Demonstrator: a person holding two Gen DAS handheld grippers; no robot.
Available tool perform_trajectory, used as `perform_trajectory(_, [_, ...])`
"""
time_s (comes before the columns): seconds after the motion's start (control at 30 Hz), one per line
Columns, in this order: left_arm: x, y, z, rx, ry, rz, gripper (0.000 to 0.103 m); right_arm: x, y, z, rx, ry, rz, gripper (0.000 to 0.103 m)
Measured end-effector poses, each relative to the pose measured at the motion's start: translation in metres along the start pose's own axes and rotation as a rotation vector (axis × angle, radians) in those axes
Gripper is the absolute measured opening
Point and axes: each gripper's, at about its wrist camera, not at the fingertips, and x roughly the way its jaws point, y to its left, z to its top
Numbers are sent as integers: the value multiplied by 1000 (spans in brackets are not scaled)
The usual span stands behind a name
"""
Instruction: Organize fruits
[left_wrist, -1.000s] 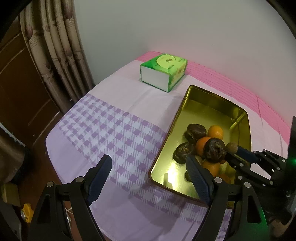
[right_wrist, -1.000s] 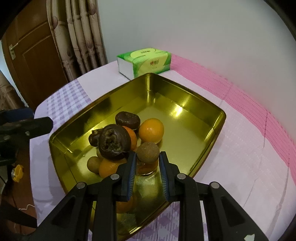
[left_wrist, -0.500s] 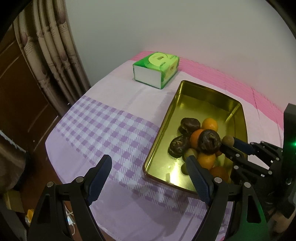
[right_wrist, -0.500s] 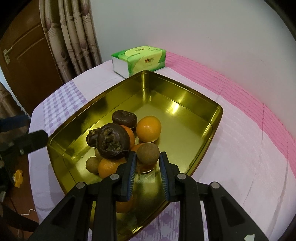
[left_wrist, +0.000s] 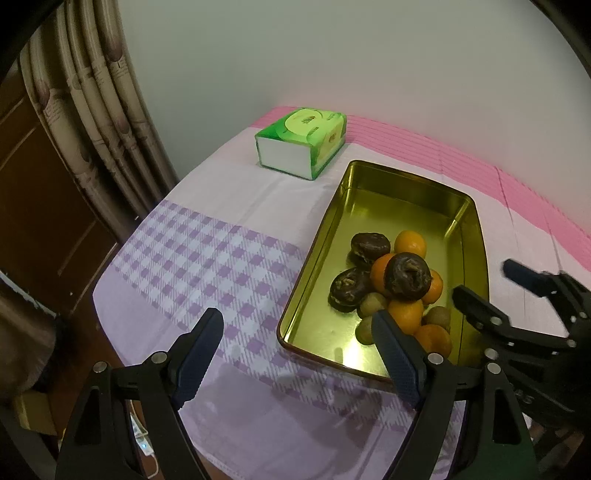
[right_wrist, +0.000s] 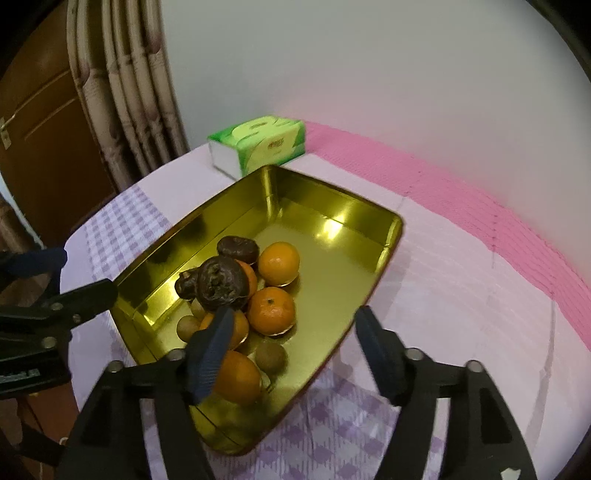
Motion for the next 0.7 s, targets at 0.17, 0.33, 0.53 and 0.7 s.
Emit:
perform_trajectory(0.17, [0, -1, 0, 0, 3, 3, 83, -11, -9, -3, 37, -4, -42, 92])
perform_trajectory(0.33, [2, -2, -1, 4, 8, 3, 83, -13, -17, -11, 96, 47, -35, 97])
perform_trajectory(0.53, [4, -5, -4, 18, 13, 4, 83, -15, -8, -20, 78, 77, -37, 100])
perform_trajectory(0.7, [5, -6, -4, 20, 15, 5, 83, -15, -1, -22, 52, 91, -40, 101])
